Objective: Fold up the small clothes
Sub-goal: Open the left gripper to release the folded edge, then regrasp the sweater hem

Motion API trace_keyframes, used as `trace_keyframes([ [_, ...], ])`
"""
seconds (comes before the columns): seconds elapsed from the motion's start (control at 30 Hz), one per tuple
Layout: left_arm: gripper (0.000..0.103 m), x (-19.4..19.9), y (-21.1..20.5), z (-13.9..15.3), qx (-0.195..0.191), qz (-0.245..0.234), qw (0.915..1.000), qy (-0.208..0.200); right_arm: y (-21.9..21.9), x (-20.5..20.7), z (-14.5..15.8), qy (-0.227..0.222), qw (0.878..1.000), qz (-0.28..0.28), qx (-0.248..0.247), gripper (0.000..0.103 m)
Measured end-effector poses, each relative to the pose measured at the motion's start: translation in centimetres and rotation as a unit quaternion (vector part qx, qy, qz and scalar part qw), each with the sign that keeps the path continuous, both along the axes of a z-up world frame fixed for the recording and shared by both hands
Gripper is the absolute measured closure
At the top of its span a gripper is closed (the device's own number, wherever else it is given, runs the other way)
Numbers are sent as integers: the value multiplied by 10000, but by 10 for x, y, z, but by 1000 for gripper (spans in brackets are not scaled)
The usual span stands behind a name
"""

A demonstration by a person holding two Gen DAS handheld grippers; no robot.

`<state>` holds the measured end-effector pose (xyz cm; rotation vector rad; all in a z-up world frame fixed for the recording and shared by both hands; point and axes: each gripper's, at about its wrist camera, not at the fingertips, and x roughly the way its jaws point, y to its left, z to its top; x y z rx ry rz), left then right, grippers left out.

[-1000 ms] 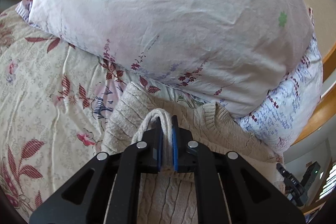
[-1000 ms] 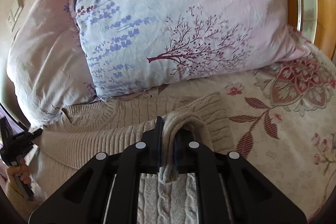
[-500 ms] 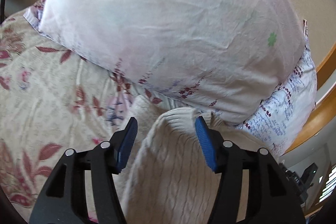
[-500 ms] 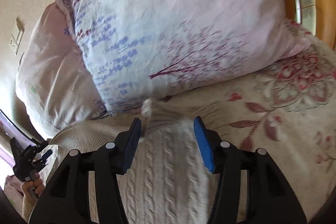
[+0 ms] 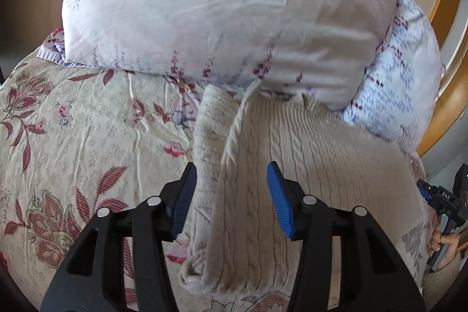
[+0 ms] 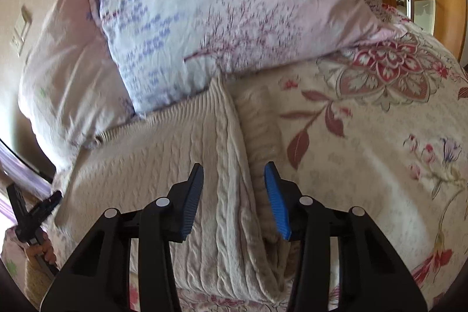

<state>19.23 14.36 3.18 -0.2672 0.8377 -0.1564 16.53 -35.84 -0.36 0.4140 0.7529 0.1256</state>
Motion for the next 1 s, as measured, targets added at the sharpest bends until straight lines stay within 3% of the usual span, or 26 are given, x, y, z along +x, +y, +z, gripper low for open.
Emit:
trace_keyframes([
  [0.1, 65, 3, -3, -7, -27, -39, 9999, 148, 6, 0, -6, 78, 9998, 98, -154, 72],
  [0.17, 75, 3, -3, -13, 5, -23, 9997, 231, 9, -1, -8, 58, 9995, 108, -285, 88],
  [0.2, 79, 5, -4, -14, -6, -21, 9997, 246, 9, -2, -9, 30, 9994, 123, -307, 91],
  [0.33, 93, 1, 2, -16, -176, 8, 9995, 265, 6, -9, -6, -152, 9996, 78, -218, 93],
  [0.6, 95, -14, 13, -1, -391, -134, 9991, 84, 6, -37, 18, -569, 9984, -4, -71, 94],
  [0.73, 95, -19, 17, -6, -334, -192, 9991, 156, 6, -42, 8, -399, 9989, -76, -230, 94],
  [0.83, 95, -16, 17, -17, -292, -162, 9989, 318, 0, -36, -12, -25, 9994, -220, -251, 94],
  [1.0, 92, -13, 8, -20, -1, -152, 9994, 314, 9, -29, -16, -6, 9975, -335, -623, 93],
])
